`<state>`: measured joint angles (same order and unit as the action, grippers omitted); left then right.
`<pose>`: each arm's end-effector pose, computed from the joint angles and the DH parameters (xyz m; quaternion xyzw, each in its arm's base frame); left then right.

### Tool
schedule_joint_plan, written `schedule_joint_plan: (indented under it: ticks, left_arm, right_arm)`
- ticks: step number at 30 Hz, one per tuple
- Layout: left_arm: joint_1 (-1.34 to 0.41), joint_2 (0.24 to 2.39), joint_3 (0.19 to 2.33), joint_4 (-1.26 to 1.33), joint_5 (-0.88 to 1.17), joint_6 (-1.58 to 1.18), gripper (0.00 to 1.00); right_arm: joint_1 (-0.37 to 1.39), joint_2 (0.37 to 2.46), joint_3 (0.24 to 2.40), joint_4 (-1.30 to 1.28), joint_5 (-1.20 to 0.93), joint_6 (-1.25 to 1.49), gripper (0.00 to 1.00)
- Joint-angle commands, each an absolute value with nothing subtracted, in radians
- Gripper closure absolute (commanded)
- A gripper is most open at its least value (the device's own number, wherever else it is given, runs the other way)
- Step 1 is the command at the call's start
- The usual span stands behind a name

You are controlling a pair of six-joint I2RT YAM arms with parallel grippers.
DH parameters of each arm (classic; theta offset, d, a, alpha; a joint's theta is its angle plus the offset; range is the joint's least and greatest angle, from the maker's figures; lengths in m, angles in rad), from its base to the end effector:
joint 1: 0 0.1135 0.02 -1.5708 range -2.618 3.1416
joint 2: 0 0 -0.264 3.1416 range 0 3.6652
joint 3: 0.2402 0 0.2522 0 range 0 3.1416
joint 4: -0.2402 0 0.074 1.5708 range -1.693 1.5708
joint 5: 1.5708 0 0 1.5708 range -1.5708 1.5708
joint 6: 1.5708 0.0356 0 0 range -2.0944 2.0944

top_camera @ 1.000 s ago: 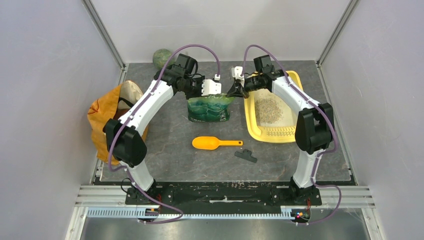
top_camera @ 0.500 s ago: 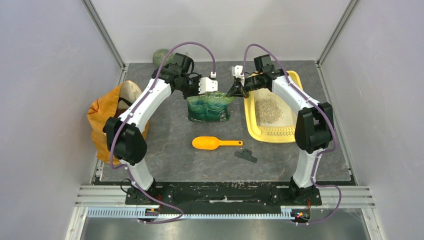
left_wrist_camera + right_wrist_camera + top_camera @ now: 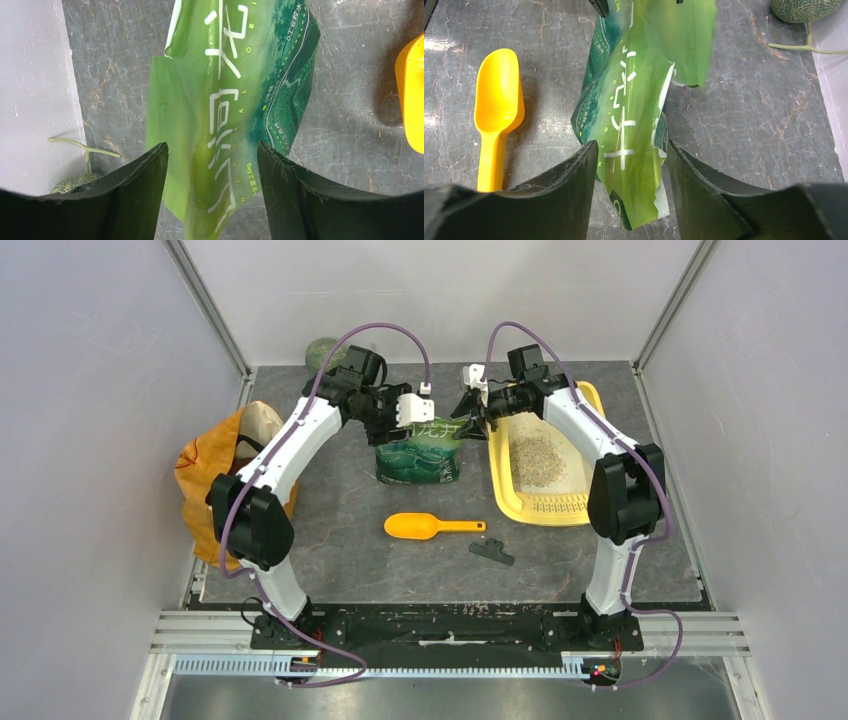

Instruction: Fill the litter box with clean litter

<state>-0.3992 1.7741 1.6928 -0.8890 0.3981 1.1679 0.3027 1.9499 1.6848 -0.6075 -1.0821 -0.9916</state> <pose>0.3472 -0.1615 0.3238 0.7023 0.6221 -0.0664 0.3396 0.3993 0.1576 0.2830 -0.6262 0.5364 0.3565 0.4394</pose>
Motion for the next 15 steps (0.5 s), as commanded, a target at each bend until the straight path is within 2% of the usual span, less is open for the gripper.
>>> schedule_joint_plan:
  ticks: [1, 3, 7, 15]
  left_arm:
    - [-0.396, 1.77, 1.723, -0.888, 0.413, 1.151, 0.23]
    - [-0.396, 1.768, 1.723, -0.889, 0.414, 1.153, 0.16]
    - [-0.398, 1.761, 1.734, -0.888, 0.418, 1.143, 0.13]
    - [-0.406, 1.712, 1.797, -0.857, 0.447, 1.024, 0.11]
  right_arm:
    - [0.304, 1.959, 1.733, -0.61, -1.104, -0.982, 0.36]
    - [0.305, 1.959, 1.734, -0.611, -1.106, -0.976, 0.3]
    - [0.305, 1.949, 1.734, -0.611, -1.111, -0.966, 0.2]
    - [0.29, 1.896, 1.737, -0.542, -1.121, -0.792, 0.13]
